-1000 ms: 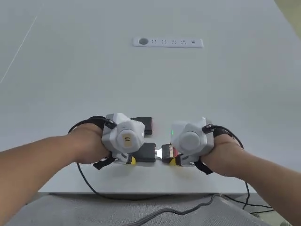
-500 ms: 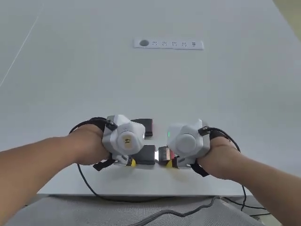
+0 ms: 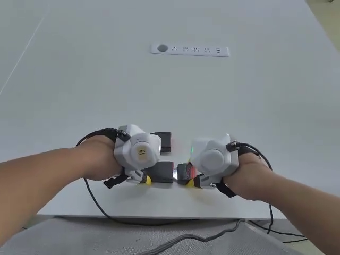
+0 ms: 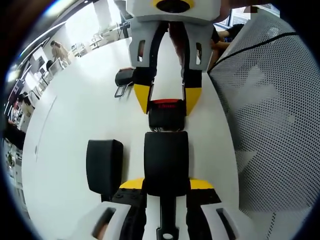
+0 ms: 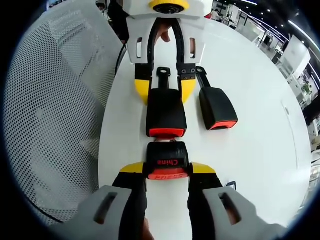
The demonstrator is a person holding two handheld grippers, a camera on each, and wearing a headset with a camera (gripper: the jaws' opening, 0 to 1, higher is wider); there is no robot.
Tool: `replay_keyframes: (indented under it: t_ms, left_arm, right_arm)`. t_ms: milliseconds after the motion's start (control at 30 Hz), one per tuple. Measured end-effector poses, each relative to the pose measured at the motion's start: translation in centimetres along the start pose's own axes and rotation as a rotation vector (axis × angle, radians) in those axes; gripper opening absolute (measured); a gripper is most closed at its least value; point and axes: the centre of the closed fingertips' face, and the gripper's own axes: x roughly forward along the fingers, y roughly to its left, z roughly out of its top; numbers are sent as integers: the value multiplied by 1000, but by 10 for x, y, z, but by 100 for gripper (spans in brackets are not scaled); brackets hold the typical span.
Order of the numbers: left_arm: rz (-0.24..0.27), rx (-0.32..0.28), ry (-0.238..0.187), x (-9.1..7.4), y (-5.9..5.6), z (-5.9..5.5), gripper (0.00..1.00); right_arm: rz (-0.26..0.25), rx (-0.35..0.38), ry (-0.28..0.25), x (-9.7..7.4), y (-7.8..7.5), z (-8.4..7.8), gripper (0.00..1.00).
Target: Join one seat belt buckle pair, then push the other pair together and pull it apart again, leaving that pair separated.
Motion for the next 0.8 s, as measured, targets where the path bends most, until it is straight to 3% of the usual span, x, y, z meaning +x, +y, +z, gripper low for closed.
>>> replay_keyframes:
  t_ms: [167, 800]
  left_arm:
    - [-6, -21, -16, -1, -3, -1, 29]
    - [4, -34, 6, 0, -1, -4, 30]
  right_arm:
    - [18, 2, 3, 0, 0, 0, 29]
    - [36, 24, 5, 5, -1, 3, 31]
